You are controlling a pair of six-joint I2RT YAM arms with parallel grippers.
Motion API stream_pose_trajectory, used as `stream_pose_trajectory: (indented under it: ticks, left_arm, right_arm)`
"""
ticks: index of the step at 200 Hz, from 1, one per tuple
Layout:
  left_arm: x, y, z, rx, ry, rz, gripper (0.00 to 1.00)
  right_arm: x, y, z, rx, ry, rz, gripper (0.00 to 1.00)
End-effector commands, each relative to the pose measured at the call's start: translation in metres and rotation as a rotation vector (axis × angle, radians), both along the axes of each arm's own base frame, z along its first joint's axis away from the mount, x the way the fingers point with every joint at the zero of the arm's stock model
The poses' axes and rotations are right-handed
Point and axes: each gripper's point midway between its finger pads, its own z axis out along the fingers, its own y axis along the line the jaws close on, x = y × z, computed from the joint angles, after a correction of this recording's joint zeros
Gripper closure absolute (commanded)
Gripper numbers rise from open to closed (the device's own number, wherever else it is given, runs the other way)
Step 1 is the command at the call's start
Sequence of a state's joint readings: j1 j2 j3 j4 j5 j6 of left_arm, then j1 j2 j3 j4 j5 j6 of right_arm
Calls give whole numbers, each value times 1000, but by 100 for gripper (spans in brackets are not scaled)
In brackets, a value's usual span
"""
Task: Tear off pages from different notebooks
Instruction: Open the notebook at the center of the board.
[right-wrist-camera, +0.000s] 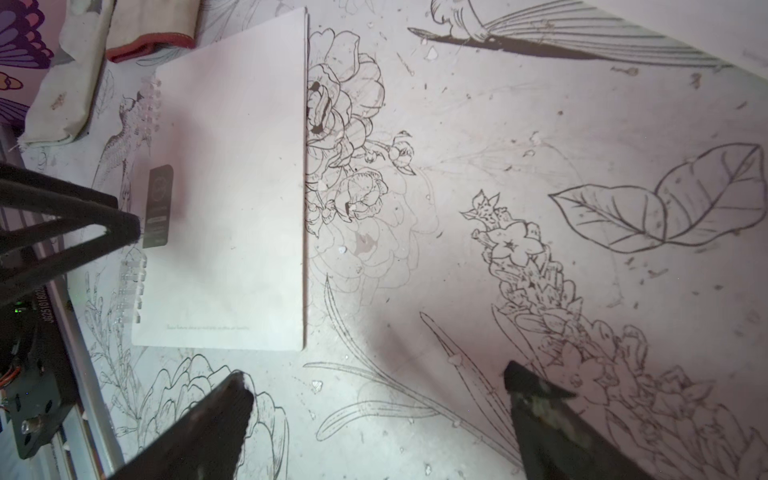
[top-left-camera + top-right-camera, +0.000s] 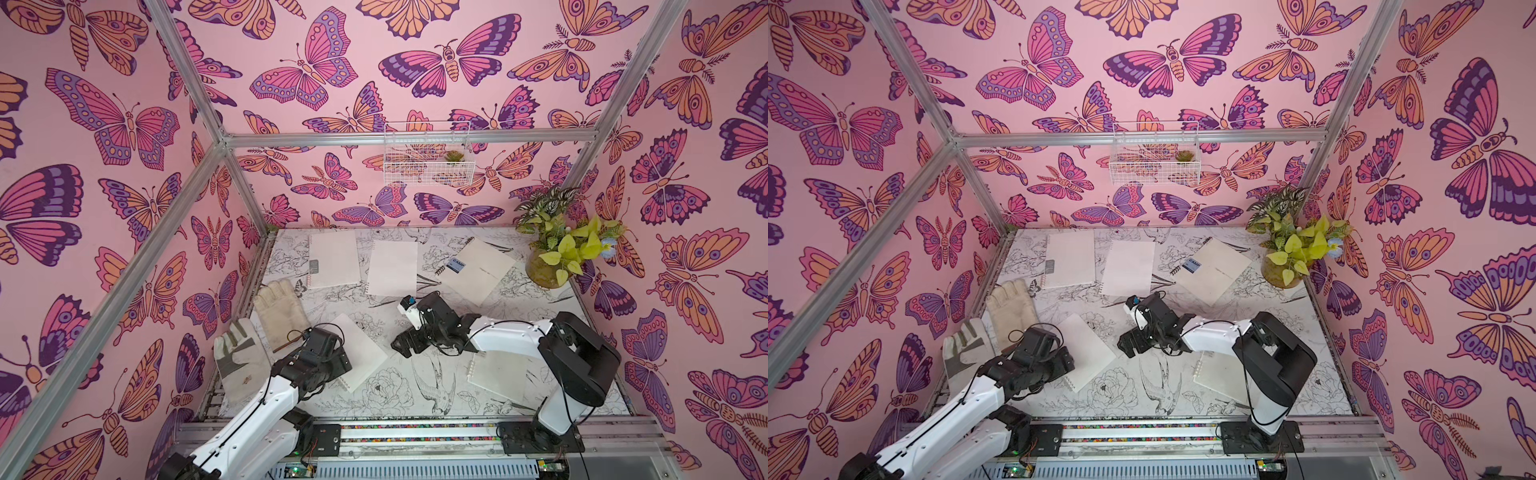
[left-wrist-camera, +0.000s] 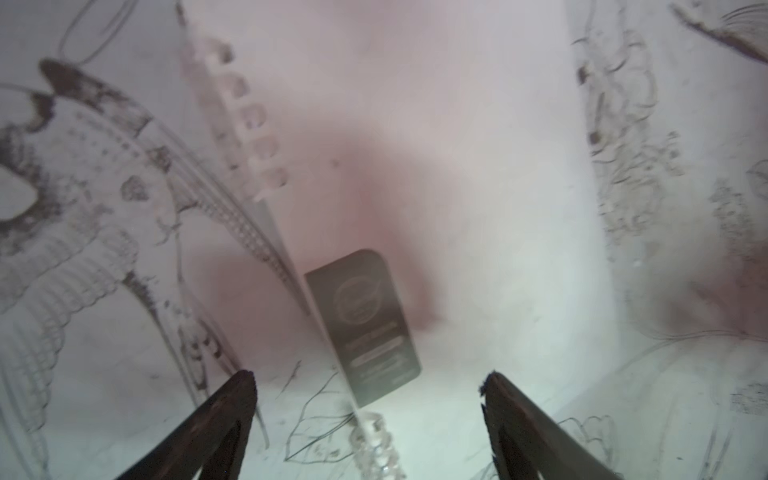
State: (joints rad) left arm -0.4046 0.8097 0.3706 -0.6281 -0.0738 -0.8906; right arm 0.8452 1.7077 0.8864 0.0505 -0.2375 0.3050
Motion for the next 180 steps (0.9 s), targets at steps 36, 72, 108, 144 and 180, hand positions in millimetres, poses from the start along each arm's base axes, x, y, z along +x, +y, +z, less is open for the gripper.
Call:
stream_pose_trajectory:
  ticks: [36, 72, 108, 144, 180]
  left_arm:
    - [19, -3, -20, 46, 64, 44, 18]
    - [58, -37, -16, 0, 36, -80, 29]
    - [89, -70, -14, -43, 19, -215, 28]
    - [110, -96, -7, -104, -19, -309, 19]
    - [121, -110, 2, -181, -61, -329, 15]
  right_arm:
    - [9, -2, 2, -19, -28, -18, 0]
    - [12, -19, -4, 42, 37, -80, 0]
    - [17, -28, -8, 126, 115, -116, 2]
    - [27, -18, -10, 146, 132, -125, 6]
    - [35, -3, -15, 167, 172, -119, 12]
